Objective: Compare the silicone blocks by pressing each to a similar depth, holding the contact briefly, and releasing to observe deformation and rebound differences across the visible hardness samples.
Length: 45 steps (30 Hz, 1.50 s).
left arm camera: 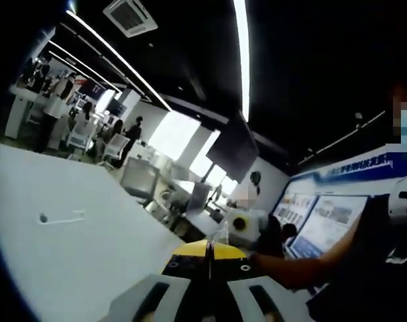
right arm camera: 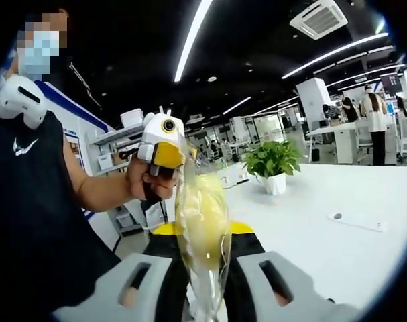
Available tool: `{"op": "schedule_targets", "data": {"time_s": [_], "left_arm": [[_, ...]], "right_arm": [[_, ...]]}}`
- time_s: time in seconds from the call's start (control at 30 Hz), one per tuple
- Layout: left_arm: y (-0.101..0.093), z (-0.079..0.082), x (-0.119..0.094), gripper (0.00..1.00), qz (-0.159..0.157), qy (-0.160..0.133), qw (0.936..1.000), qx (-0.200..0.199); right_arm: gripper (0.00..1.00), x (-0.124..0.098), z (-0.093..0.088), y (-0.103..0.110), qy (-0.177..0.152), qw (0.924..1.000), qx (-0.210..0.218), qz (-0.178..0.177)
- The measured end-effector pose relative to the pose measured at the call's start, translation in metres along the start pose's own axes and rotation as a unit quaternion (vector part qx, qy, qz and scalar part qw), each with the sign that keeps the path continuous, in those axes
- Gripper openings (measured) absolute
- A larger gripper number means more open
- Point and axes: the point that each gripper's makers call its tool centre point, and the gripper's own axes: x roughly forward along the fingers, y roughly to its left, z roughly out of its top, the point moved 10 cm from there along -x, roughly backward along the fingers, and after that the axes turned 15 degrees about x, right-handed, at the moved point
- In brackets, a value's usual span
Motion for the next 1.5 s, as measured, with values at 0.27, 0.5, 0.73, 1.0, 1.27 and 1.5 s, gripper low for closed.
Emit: {"op": "schedule_targets", "data": {"time_s": [0.27, 0.5, 0.73, 1.0, 1.27, 1.5], "left_arm": [[-0.002, -0.003, 0.000, 0.00, -0.002, 0.013, 0.9994, 0.031], [-0.003, -0.004, -0.001, 0.00, 0.003, 0.021, 0.9980, 0.060], [-0.007, -0.004, -0.001, 0.00, -0.001, 0.030, 0.9953, 0.091], [-0.010, -0.003, -0.001, 0.00, 0.003, 0.035, 0.9943, 0.100], [-0.014, -0.001, 0.003, 0.00, 0.004, 0.038, 0.9939, 0.104], [-0.019, -0.005, 0.007, 0.00, 0.010, 0.040, 0.9932, 0.109]], "right_arm": [[0.07, -0.001, -0.003, 0.001, 0.011, 0.9998, 0.013, 0.003], [0.05, -0.001, -0.005, 0.001, 0.022, 0.9997, 0.013, 0.004], [0.05, -0.002, -0.004, 0.003, 0.031, 0.9995, -0.001, 0.006], [0.04, -0.004, -0.004, 0.004, 0.034, 0.9994, -0.002, 0.003], [0.03, -0.010, -0.002, 0.005, 0.040, 0.9992, 0.002, 0.006], [0.02, -0.014, -0.004, 0.001, 0.048, 0.9987, 0.005, 0.019]]}}
